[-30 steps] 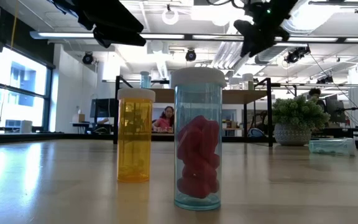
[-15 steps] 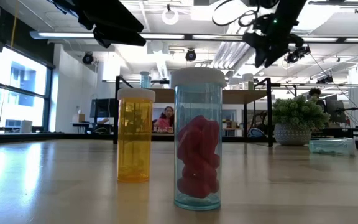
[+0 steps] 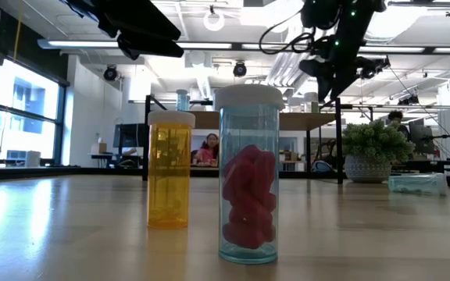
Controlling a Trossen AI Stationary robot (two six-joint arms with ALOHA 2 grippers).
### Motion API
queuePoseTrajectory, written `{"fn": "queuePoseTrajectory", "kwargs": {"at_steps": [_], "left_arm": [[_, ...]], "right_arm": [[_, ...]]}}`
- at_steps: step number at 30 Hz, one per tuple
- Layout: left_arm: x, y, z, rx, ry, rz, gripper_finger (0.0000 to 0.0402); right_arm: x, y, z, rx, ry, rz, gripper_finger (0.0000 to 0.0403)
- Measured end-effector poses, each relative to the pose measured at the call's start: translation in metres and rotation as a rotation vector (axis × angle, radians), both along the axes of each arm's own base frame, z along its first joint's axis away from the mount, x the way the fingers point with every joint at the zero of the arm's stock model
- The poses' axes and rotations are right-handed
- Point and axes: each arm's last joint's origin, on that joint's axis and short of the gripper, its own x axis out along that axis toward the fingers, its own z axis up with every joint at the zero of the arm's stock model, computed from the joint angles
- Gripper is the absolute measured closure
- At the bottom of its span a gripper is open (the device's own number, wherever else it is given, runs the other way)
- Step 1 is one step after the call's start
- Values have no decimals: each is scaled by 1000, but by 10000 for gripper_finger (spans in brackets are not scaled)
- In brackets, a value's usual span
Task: Pick and place medicine bottles onto shelf by color
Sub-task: Adjust the transparent pill bottle
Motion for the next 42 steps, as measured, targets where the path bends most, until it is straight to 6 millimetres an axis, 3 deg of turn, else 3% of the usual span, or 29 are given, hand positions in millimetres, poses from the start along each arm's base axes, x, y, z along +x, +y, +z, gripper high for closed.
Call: {"fn": "queuePoseTrajectory", "kwargs": {"at_steps": [36,42], "left_arm": [[0,0,0,0,0,0,158],[0,0,0,0,0,0,158]], "right_arm": [[11,-1,0,58,-22,231,240],[10,-1,0,56,-21,204,240]]}}
